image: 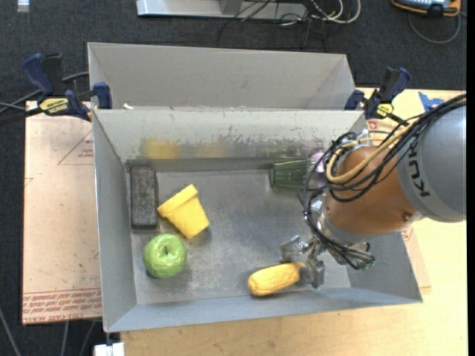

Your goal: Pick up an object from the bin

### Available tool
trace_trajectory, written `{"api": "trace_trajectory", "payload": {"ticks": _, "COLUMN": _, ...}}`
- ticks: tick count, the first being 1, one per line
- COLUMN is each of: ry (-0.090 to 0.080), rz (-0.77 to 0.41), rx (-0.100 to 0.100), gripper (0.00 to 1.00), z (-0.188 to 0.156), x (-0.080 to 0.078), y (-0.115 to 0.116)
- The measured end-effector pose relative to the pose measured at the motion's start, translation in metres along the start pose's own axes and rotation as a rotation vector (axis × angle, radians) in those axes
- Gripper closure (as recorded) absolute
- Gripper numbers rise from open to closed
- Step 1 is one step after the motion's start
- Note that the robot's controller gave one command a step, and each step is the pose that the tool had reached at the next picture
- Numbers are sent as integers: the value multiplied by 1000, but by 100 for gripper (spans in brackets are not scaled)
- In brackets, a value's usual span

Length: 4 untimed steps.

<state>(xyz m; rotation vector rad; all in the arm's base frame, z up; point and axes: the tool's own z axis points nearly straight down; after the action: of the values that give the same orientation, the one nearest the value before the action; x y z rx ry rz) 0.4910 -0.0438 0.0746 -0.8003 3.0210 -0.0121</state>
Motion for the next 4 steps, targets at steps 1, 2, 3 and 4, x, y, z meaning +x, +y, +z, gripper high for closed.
{"api": "trace_trajectory", "payload": {"ticks": 1, "ry": 0, "rz": -1, "rx": 0, "gripper": 100, "z": 0, "x": 0, "y": 0}}
{"api": "trace_trajectory", "payload": {"ticks": 2, "ry": 0, "rz": -1, "rx": 0, "gripper": 100, "z": 0, "x": 0, "y": 0}}
{"api": "trace_trajectory", "payload": {"ticks": 3, "ry": 0, "rz": -1, "rx": 0, "gripper": 100, "z": 0, "x": 0, "y": 0}}
{"api": "trace_trajectory", "payload": {"ticks": 4, "ry": 0, "rz": -1, "rx": 0, "gripper": 100, "z": 0, "x": 0, "y": 0}}
